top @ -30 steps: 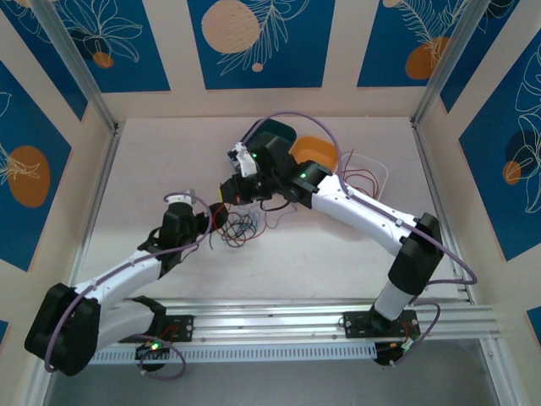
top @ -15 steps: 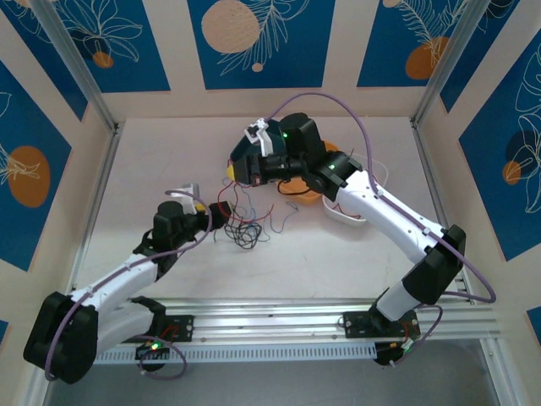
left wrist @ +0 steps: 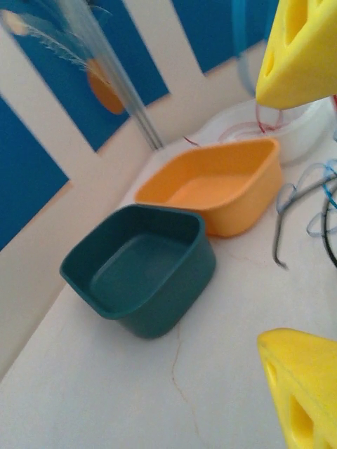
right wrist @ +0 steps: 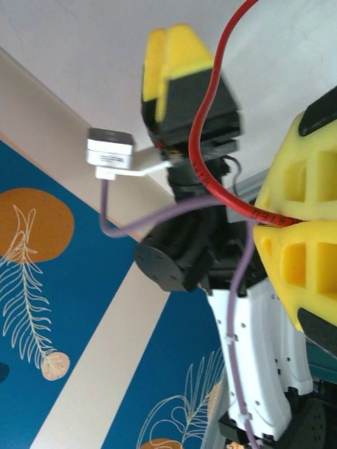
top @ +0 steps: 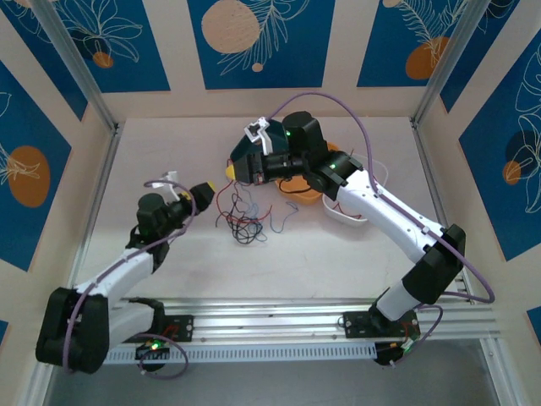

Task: Untangle the cables

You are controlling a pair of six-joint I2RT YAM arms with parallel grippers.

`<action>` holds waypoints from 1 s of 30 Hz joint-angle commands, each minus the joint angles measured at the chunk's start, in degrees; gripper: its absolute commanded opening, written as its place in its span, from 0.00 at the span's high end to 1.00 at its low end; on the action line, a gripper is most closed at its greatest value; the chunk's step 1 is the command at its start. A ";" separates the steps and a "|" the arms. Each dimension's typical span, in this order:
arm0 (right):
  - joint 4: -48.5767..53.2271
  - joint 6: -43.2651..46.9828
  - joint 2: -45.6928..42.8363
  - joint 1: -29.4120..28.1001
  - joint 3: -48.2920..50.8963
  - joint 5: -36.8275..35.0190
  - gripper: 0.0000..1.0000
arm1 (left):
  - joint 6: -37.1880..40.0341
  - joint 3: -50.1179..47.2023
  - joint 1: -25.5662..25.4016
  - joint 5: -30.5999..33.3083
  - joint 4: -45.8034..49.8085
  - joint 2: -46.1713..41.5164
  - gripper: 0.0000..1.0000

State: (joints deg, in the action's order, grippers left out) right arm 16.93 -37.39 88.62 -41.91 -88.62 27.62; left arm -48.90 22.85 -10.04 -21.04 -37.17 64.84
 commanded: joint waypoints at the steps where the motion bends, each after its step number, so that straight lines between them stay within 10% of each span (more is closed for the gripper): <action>1: -2.40 2.32 -0.40 0.25 0.75 4.57 1.00 | -15.97 1.99 3.34 -11.67 -14.47 4.71 0.19; 10: -3.60 5.33 2.28 0.34 0.63 8.29 1.00 | -34.56 4.66 2.92 -18.71 -37.41 20.55 0.09; 22: -3.89 6.44 5.41 1.34 0.45 7.87 1.00 | -16.55 10.62 -4.73 -13.52 -1.05 9.72 0.06; 30: -5.82 6.52 6.13 0.14 0.53 9.94 1.00 | -15.46 12.70 -8.13 -11.68 0.73 12.08 0.20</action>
State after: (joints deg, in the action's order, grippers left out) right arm 12.78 -32.23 94.00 -41.04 -88.03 35.27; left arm -66.28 33.47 -16.71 -33.76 -38.20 75.64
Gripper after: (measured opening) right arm 0.050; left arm 0.835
